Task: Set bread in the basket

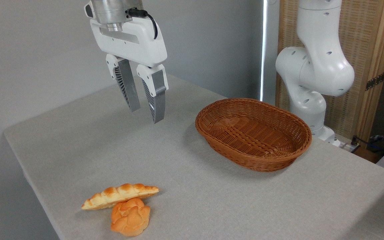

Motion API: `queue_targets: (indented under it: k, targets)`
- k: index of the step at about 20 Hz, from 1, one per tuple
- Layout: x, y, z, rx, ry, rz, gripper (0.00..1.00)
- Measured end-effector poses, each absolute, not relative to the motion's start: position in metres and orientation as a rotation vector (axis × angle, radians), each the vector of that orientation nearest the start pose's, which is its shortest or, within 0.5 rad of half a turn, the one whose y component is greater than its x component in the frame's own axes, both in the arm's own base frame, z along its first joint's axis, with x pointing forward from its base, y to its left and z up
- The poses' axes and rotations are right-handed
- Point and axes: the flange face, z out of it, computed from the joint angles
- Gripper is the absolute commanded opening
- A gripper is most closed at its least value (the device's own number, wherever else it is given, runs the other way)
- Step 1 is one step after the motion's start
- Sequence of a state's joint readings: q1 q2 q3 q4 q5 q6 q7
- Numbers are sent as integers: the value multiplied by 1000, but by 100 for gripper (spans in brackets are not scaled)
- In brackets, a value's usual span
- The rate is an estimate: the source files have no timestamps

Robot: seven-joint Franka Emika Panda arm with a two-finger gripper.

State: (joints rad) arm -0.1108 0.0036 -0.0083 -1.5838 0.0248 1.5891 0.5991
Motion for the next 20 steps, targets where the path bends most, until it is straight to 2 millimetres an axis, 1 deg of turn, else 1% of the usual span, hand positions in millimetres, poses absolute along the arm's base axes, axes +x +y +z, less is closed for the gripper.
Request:
queue_targets:
  k: [13,16,20]
  targets:
    - [554,-64,618,-2916,1098,0,100]
    - [557,-66,619,-2910,1100,-32,100]
    - [570,-74,610,-2895,1115,-89,100]
